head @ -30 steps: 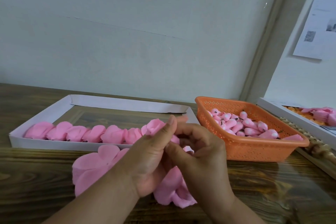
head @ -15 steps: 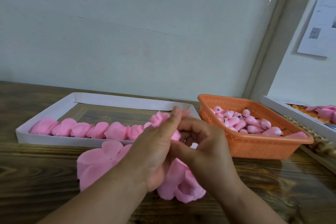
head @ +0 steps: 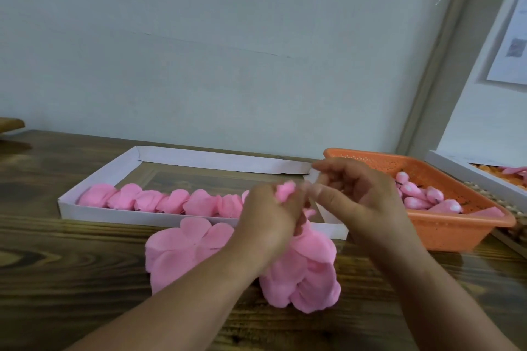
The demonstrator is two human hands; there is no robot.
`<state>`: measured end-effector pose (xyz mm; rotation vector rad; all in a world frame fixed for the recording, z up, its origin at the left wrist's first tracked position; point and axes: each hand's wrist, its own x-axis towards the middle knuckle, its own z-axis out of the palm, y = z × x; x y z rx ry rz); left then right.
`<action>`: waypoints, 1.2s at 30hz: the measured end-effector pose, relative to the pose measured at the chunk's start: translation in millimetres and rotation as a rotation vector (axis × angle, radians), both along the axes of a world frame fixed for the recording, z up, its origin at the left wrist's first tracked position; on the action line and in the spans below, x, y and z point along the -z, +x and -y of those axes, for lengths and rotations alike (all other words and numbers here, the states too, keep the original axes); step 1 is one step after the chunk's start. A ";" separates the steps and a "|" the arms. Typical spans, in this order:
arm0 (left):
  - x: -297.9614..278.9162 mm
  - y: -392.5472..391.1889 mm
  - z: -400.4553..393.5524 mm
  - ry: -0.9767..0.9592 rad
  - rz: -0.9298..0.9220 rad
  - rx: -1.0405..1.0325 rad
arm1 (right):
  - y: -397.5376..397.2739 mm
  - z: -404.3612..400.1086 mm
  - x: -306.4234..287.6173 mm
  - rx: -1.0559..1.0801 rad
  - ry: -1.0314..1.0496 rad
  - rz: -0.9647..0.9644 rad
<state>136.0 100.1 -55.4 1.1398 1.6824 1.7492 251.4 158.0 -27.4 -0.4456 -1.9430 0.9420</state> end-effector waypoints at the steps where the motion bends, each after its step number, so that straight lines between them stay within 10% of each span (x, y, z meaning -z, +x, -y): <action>1: 1.9 0.9 -2.2 -0.042 -0.114 0.027 | 1.2 -0.9 -3.7 -0.025 0.068 0.086; 6: -13.5 -4.8 -8.7 0.006 -0.267 0.156 | -1.4 -12.2 -34.8 -0.099 0.283 0.322; 12: -58.4 -23.4 -25.8 0.038 -0.288 0.176 | -17.0 -34.2 -67.5 -0.364 0.010 0.164; 23: -39.5 -52.4 -31.6 -0.214 -0.123 0.333 | -48.9 -59.3 -47.9 -0.077 0.003 0.303; 30: -36.9 -163.4 5.1 -0.517 -0.545 -0.227 | -69.7 -109.0 -25.4 0.342 0.266 1.156; 36: -22.7 -232.2 42.1 -0.888 -0.757 -0.176 | -94.7 -112.7 -6.9 0.372 0.296 1.498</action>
